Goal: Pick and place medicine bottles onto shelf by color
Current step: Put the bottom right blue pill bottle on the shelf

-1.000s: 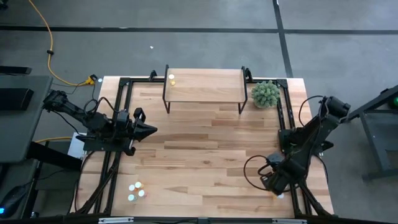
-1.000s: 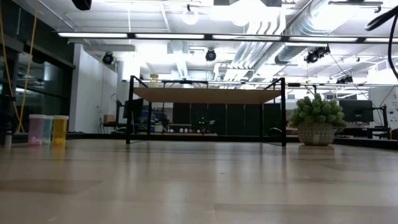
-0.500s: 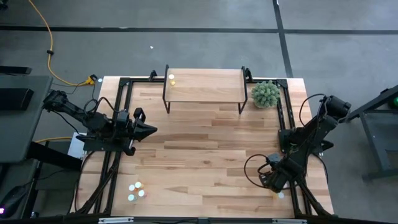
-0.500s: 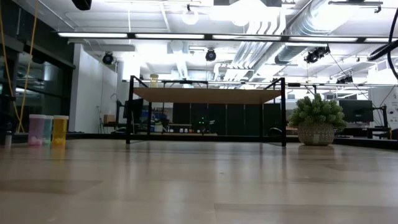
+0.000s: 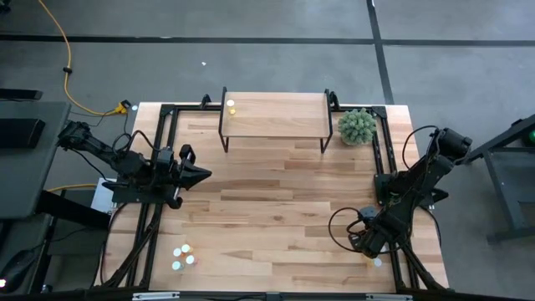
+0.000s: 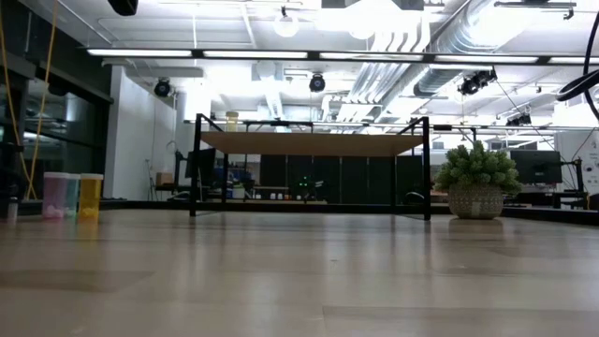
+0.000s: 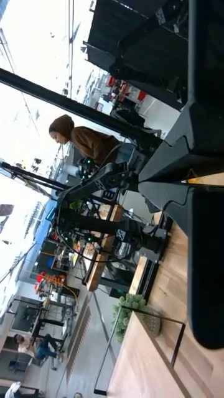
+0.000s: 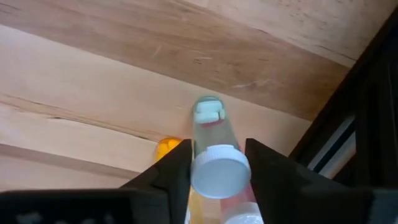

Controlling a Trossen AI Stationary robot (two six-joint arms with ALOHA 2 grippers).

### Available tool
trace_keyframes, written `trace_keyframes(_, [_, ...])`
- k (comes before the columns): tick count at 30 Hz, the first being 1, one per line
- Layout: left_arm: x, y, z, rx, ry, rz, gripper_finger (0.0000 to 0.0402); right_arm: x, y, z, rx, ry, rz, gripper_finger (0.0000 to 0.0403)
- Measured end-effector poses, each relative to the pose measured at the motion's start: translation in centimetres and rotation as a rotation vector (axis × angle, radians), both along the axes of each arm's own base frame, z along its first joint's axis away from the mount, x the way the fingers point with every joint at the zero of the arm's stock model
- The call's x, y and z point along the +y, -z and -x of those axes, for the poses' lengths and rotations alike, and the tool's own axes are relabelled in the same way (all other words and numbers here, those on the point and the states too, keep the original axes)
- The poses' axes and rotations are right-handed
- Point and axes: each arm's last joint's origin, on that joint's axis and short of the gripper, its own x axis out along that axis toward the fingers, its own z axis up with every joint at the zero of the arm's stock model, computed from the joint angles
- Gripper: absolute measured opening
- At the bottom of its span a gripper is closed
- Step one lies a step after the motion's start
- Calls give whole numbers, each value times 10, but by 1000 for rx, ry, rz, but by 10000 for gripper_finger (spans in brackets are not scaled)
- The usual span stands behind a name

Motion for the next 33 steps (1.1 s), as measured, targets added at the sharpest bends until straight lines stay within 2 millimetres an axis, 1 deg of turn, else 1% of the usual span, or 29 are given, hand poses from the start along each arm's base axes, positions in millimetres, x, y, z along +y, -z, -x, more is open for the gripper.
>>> trace_keyframes(6, [0,0,0,0,-1,0,0,1,-2,-1,-4,-17,-6,107])
trace_keyframes(11, [0,0,0,1,-8,1,0,4,-16,-4,-19,-50,4,107])
trace_keyframes(14, [0,0,0,1,-10,1,0,7,-34,-8,-57,-80,33,109])
trace_keyframes(16, [0,0,0,2,-11,1,0,7,-50,-14,-111,-120,61,109])
trace_keyframes(19, [0,0,0,2,-11,1,0,6,-81,-31,-261,-202,114,108])
trace_keyframes(21, [0,0,0,2,-11,1,0,1,-106,-45,-367,-254,148,108])
trace_keyframes(24, [0,0,0,2,-11,1,0,-16,-146,-67,-511,-323,207,108])
trace_keyframes(28, [0,0,0,2,-11,1,0,-53,-195,-89,-641,-396,327,108])
trace_keyframes(31, [0,0,0,2,-11,1,0,-86,-225,-99,-682,-424,445,108])
trace_keyframes(33, [0,0,0,2,-11,1,0,-107,-239,-105,-682,-428,512,108])
